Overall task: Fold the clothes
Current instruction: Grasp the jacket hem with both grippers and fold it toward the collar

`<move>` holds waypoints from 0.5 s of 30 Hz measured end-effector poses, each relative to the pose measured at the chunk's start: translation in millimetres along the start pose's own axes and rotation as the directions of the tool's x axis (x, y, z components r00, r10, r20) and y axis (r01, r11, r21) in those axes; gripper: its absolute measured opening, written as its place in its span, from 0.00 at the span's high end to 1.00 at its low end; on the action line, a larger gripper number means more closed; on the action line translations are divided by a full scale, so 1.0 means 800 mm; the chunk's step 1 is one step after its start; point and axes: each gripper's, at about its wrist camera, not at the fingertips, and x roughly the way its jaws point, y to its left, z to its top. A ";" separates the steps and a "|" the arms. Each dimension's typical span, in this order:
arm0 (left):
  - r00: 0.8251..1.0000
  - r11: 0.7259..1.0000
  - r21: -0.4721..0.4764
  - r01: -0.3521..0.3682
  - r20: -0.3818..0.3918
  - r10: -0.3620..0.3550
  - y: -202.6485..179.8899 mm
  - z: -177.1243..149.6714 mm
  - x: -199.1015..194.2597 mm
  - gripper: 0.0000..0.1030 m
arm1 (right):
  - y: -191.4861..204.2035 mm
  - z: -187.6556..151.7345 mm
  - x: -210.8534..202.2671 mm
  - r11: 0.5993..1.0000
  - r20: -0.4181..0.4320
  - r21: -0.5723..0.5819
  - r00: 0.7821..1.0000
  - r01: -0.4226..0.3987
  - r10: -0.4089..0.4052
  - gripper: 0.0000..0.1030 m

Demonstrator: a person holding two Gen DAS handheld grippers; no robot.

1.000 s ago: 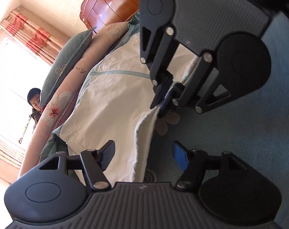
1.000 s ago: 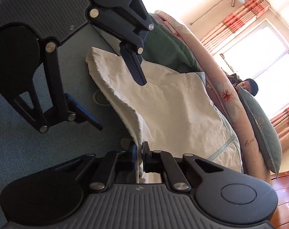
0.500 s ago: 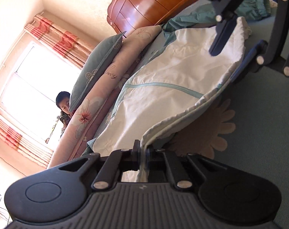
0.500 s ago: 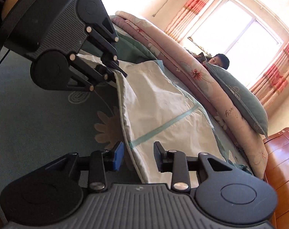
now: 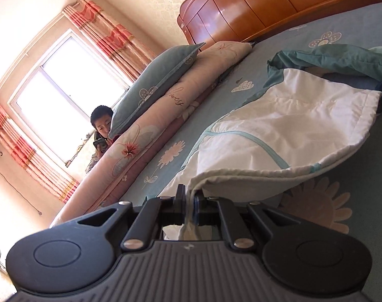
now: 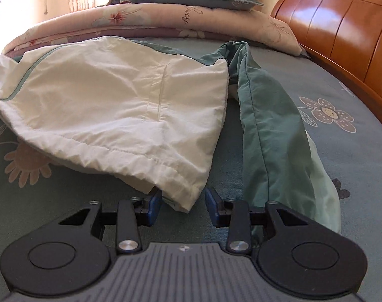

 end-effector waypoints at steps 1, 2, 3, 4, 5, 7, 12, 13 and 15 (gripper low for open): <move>1.000 1.000 -0.004 -0.002 -0.004 0.002 0.002 0.000 -0.001 0.92 | -0.005 0.001 0.005 0.999 -0.003 0.034 1.000 -0.014 0.014 0.59; 1.000 1.000 -0.005 -0.003 -0.007 0.003 0.003 -0.001 -0.001 0.92 | -0.008 0.001 0.010 0.999 -0.011 0.044 1.000 -0.010 0.011 0.67; 1.000 1.000 -0.003 -0.001 -0.010 0.001 0.003 -0.002 -0.002 0.92 | -0.010 0.000 0.013 0.999 -0.019 0.042 1.000 -0.008 0.009 0.84; 1.000 1.000 0.006 -0.003 -0.012 0.003 0.003 -0.004 -0.004 0.92 | -0.010 0.000 0.012 1.000 -0.025 0.004 1.000 -0.011 0.011 0.85; 1.000 1.000 0.018 -0.009 -0.016 0.009 0.003 -0.005 -0.005 0.92 | -0.010 0.000 0.008 0.999 -0.030 -0.038 0.999 -0.016 0.015 0.87; 1.000 0.999 0.036 0.002 -0.023 -0.002 0.004 -0.010 -0.007 0.91 | -0.012 0.005 -0.014 0.989 -0.037 -0.141 0.999 -0.031 0.026 0.89; 0.999 0.997 0.077 0.031 -0.037 -0.029 -0.009 -0.025 -0.007 0.90 | -0.036 0.040 -0.057 0.965 -0.075 -0.261 0.997 -0.015 -0.005 0.87; 0.999 0.995 0.090 0.034 -0.041 -0.030 -0.014 -0.027 -0.006 0.90 | -0.037 0.044 -0.057 0.957 -0.097 -0.289 0.995 -0.011 -0.018 0.86; 0.998 0.995 0.097 0.036 -0.045 -0.032 -0.018 -0.029 -0.004 0.90 | -0.033 0.045 -0.054 0.937 -0.138 -0.350 0.988 0.011 -0.063 0.64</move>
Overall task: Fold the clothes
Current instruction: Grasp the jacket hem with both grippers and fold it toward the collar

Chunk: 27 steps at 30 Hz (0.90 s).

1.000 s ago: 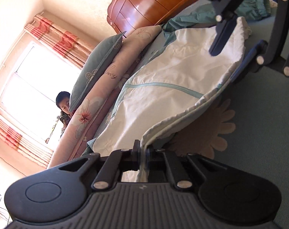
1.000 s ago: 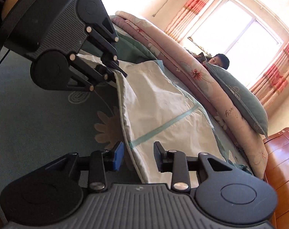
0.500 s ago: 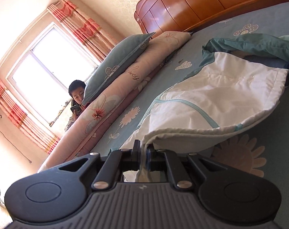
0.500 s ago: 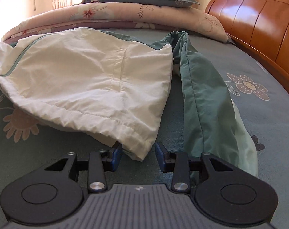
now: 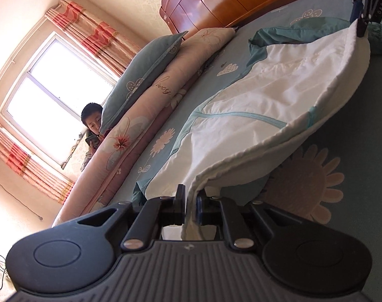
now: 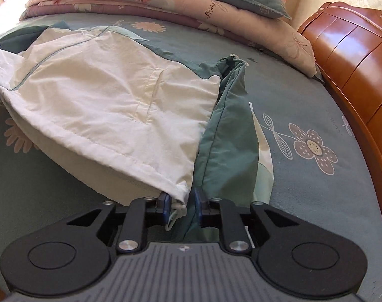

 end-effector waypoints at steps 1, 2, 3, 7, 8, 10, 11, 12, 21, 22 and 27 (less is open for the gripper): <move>1.000 1.000 -0.004 0.003 -0.001 -0.003 0.000 0.001 0.001 0.90 | 0.004 -0.002 0.000 1.000 -0.012 -0.025 1.000 0.013 -0.014 0.64; 1.000 1.000 -0.008 0.005 0.000 -0.005 0.001 0.002 0.001 0.90 | 0.010 -0.004 -0.003 0.999 -0.007 -0.048 1.000 0.020 -0.021 0.63; 1.000 1.000 -0.014 0.008 0.001 -0.008 0.004 0.003 0.002 0.90 | 0.016 -0.008 -0.007 0.997 0.001 -0.070 1.000 0.026 -0.026 0.59; 1.000 1.000 -0.019 0.011 0.004 -0.011 0.013 0.009 0.007 0.90 | 0.059 -0.026 -0.032 0.981 0.103 -0.186 0.994 0.052 -0.033 0.40; 1.000 1.000 -0.019 0.011 0.005 -0.011 0.015 0.011 0.008 0.90 | 0.074 -0.030 -0.035 0.970 0.137 -0.231 0.990 0.069 -0.038 0.40; 1.000 1.000 -0.005 0.008 0.007 -0.008 0.016 0.016 0.009 0.90 | 0.109 -0.034 -0.039 0.938 0.207 -0.322 0.976 0.129 -0.063 0.38; 1.000 1.000 0.000 0.008 0.008 -0.008 0.016 0.018 0.009 0.90 | 0.127 -0.034 -0.039 0.920 0.251 -0.360 0.966 0.154 -0.063 0.36; 1.000 1.000 0.004 0.007 0.009 -0.007 0.017 0.020 0.009 0.90 | 0.141 -0.033 -0.038 0.910 0.285 -0.379 0.957 0.166 -0.056 0.31; 1.000 1.000 0.004 0.017 0.015 -0.017 0.023 0.021 0.010 0.89 | 0.256 -0.005 0.048 0.811 0.405 -0.421 0.884 0.407 -0.233 0.28; 1.000 1.000 0.001 0.018 0.016 -0.018 0.024 0.019 0.009 0.89 | 0.252 -0.002 0.059 0.801 0.395 -0.413 0.878 0.434 -0.272 0.28; 0.999 0.999 -0.007 0.034 -0.009 -0.034 0.017 0.003 0.010 0.92 | 0.203 0.000 0.080 0.812 0.320 -0.413 0.900 0.413 -0.295 0.95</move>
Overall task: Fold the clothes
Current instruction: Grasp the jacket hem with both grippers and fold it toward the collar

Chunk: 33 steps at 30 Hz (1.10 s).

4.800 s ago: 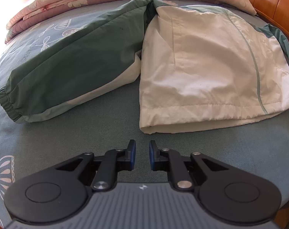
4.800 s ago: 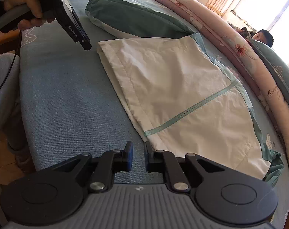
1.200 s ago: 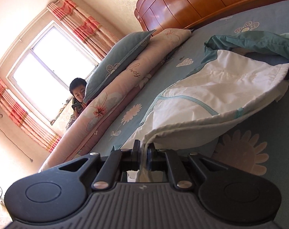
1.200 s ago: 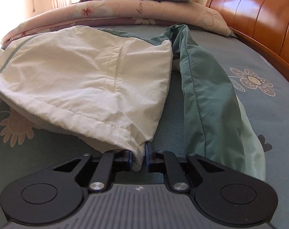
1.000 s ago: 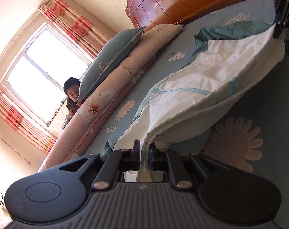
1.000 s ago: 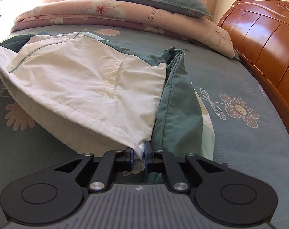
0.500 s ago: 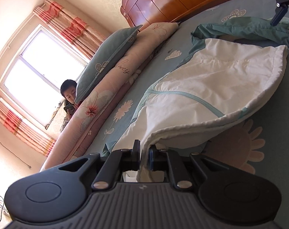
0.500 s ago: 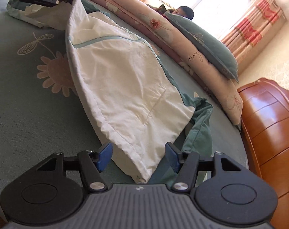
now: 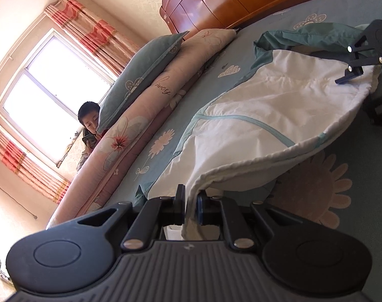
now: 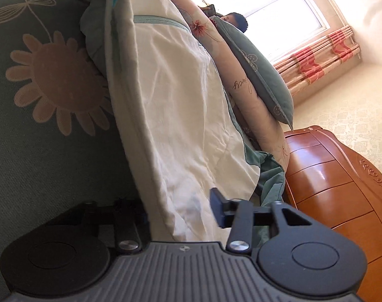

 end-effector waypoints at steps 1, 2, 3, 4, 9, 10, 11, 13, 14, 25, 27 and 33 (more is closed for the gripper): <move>1.000 1.000 0.017 0.000 -0.004 0.000 -0.005 -0.002 -0.001 0.94 | -0.010 -0.004 0.001 1.000 0.000 0.000 1.000 -0.016 0.016 0.96; 1.000 0.998 0.055 -0.010 0.000 0.010 -0.012 -0.005 -0.007 0.95 | -0.023 -0.006 -0.002 0.999 0.009 -0.002 0.999 -0.033 0.033 0.96; 1.000 0.995 0.098 -0.023 0.005 0.023 -0.021 -0.008 -0.013 0.96 | -0.036 -0.006 -0.006 0.999 0.016 -0.003 0.999 -0.049 0.049 0.96; 0.999 0.991 0.127 -0.034 0.009 0.033 -0.027 -0.010 -0.019 0.97 | -0.048 -0.006 -0.010 0.998 0.019 0.000 0.998 -0.060 0.060 0.96; 0.999 0.982 0.186 -0.017 0.040 0.010 -0.036 -0.008 -0.075 0.97 | -0.131 0.000 -0.053 0.992 0.076 0.020 0.990 -0.124 0.122 0.96; 0.999 0.980 0.198 -0.015 0.046 0.006 -0.037 -0.006 -0.088 0.97 | -0.145 0.000 -0.066 0.990 0.087 0.016 0.987 -0.139 0.137 0.96; 0.999 0.978 0.210 -0.011 0.051 0.001 -0.038 -0.003 -0.102 0.97 | -0.154 0.000 -0.077 0.988 0.096 0.012 0.984 -0.153 0.151 0.96; 0.998 0.973 0.229 -0.007 0.058 -0.006 -0.039 0.001 -0.125 0.97 | -0.169 -0.002 -0.098 0.982 0.101 0.006 0.977 -0.189 0.188 0.96; 0.998 0.971 0.240 -0.002 0.055 -0.011 -0.041 0.003 -0.137 0.97 | -0.174 -0.004 -0.108 0.978 0.101 0.001 0.973 -0.209 0.208 0.96; 0.971 0.893 0.383 0.237 -0.128 -0.203 -0.112 -0.025 -0.180 0.97 | -0.105 -0.047 -0.144 0.822 -0.110 -0.187 0.843 -0.538 0.526 0.95; 0.958 0.875 0.393 0.282 -0.168 -0.233 -0.134 -0.037 -0.167 0.97 | -0.088 -0.052 -0.129 0.803 -0.152 -0.178 0.822 -0.569 0.548 0.95; 0.918 0.842 0.374 0.388 -0.235 -0.319 -0.162 -0.056 -0.145 0.97 | -0.066 -0.064 -0.110 0.765 -0.230 -0.164 0.778 -0.623 0.584 0.94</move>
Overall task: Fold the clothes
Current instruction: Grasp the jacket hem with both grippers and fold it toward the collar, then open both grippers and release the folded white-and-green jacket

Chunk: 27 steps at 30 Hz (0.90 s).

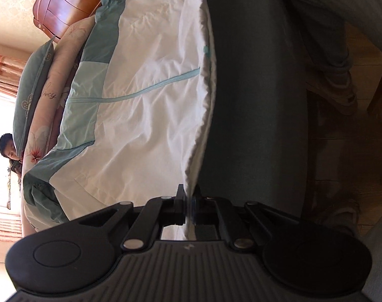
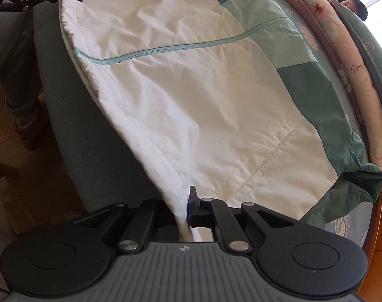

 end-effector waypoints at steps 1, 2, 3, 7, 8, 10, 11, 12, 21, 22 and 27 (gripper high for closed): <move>1.000 1.000 0.001 0.004 -0.002 -0.004 0.000 0.000 0.003 0.97 | 0.002 0.000 0.000 1.000 -0.003 -0.006 1.000 0.001 -0.001 0.94; 1.000 1.000 0.000 0.007 -0.004 -0.007 0.001 0.000 0.005 0.97 | 0.004 0.001 0.002 1.000 -0.009 -0.016 1.000 0.002 -0.002 0.92; 1.000 1.000 -0.001 0.010 -0.006 -0.010 0.001 -0.001 0.008 0.97 | 0.006 0.001 0.003 1.000 -0.014 -0.025 1.000 0.004 -0.004 0.92; 1.000 1.000 0.007 0.022 -0.010 -0.021 -0.008 -0.004 0.006 0.97 | 0.002 0.004 0.010 0.998 -0.034 -0.061 0.999 -0.006 0.004 0.91; 1.000 1.000 0.006 0.029 -0.010 -0.029 -0.009 -0.004 0.005 0.97 | 0.000 0.004 0.012 0.998 -0.038 -0.069 0.999 -0.011 0.008 0.90; 0.999 0.999 -0.015 0.046 -0.016 -0.046 0.001 -0.007 0.006 0.91 | -0.003 0.005 0.015 0.998 -0.044 -0.064 0.999 -0.019 0.016 0.80; 0.998 0.998 -0.033 0.057 -0.022 -0.058 0.005 -0.007 0.006 0.87 | -0.009 0.005 0.018 0.998 -0.050 -0.052 0.998 -0.033 0.031 0.73; 0.997 0.996 -0.050 0.069 -0.024 -0.070 0.007 -0.008 0.005 0.85 | -0.013 0.004 0.019 0.998 -0.053 -0.045 0.998 -0.044 0.041 0.69; 0.993 0.964 -0.240 0.113 0.053 -0.104 0.072 -0.019 -0.081 0.83 | -0.062 0.003 -0.087 0.985 0.044 0.102 0.990 -0.138 0.135 0.56; 0.994 0.945 -0.310 0.099 0.065 -0.082 0.094 -0.019 -0.088 0.83 | -0.072 0.005 -0.106 0.981 0.077 0.142 0.989 -0.133 0.123 0.56; 0.996 0.723 -0.688 0.070 0.086 -0.014 0.214 -0.005 -0.108 0.55 | -0.152 0.029 -0.188 0.861 0.254 0.495 0.967 -0.115 -0.016 0.47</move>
